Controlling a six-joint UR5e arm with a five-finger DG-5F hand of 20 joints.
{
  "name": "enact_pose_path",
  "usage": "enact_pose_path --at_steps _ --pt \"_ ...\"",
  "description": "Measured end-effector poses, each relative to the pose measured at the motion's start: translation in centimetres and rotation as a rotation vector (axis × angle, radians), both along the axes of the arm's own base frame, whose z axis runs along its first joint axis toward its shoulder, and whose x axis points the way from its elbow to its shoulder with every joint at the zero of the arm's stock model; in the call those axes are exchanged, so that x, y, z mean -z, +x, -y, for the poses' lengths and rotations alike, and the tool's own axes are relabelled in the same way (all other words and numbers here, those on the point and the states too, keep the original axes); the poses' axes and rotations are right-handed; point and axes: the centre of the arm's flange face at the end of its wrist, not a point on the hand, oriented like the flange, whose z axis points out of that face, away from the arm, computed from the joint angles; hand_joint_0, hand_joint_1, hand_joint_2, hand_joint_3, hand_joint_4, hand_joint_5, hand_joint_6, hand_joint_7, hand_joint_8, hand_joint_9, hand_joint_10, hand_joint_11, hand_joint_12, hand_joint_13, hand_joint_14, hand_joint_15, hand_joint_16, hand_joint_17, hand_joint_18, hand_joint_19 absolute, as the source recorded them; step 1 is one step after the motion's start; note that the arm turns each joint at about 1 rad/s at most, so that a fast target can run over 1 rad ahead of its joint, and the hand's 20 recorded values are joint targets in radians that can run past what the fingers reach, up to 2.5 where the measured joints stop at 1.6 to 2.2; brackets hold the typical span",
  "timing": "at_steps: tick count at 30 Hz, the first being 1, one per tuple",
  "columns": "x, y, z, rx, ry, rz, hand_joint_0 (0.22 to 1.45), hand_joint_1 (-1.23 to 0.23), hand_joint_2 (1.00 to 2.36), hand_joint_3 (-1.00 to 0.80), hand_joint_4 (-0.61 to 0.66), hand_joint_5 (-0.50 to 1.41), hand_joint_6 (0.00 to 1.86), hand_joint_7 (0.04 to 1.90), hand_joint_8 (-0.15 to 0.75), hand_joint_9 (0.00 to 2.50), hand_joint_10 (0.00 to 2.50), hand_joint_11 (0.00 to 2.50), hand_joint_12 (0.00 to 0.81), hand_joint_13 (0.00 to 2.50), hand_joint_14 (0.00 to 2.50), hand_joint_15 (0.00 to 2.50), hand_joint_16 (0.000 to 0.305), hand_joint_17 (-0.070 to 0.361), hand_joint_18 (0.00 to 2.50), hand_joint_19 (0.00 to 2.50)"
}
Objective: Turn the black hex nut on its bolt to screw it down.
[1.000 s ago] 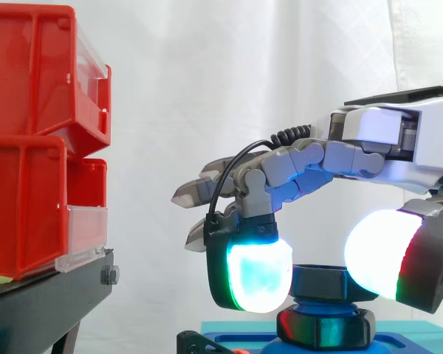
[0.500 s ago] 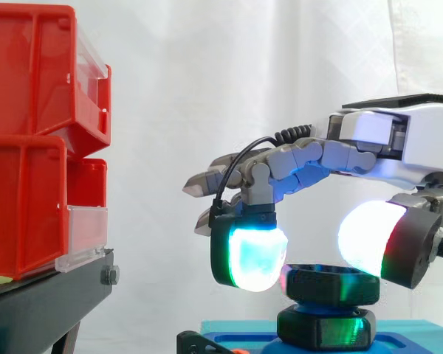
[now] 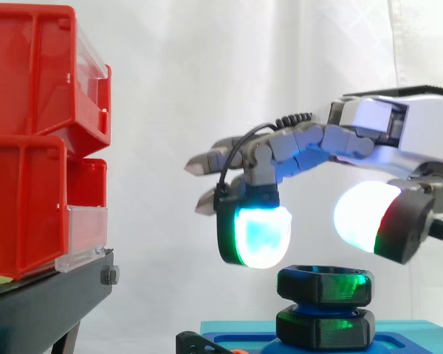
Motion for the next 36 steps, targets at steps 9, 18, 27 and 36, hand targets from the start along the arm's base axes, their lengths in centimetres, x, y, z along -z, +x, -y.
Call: enact_pose_path --at_steps 9,18,27,36 --pt "-0.6 0.7 -1.4 0.003 0.005 0.055 0.45 -0.22 1.00 -0.50 0.16 -0.04 0.50 1.34 0.226 0.62 0.00 0.05 0.350 0.32 0.00 0.00 0.043 0.096 0.15 0.18" --pt "0.1 0.8 -4.1 0.008 0.013 -0.004 0.45 -0.23 1.00 -0.50 0.23 -0.06 0.50 1.15 0.224 0.63 0.00 0.05 0.346 0.33 0.00 0.00 0.043 0.096 0.15 0.16" --pt "0.6 0.8 -6.8 0.009 0.015 -0.048 0.45 -0.23 1.00 -0.50 0.23 -0.07 0.50 1.05 0.220 0.63 0.00 0.05 0.345 0.33 0.00 0.00 0.043 0.096 0.14 0.17" --pt "2.7 1.2 -7.3 0.002 0.014 -0.069 0.45 -0.23 1.00 -0.50 0.19 -0.07 0.50 1.13 0.221 0.63 0.00 0.06 0.350 0.32 0.00 0.00 0.043 0.097 0.14 0.19"
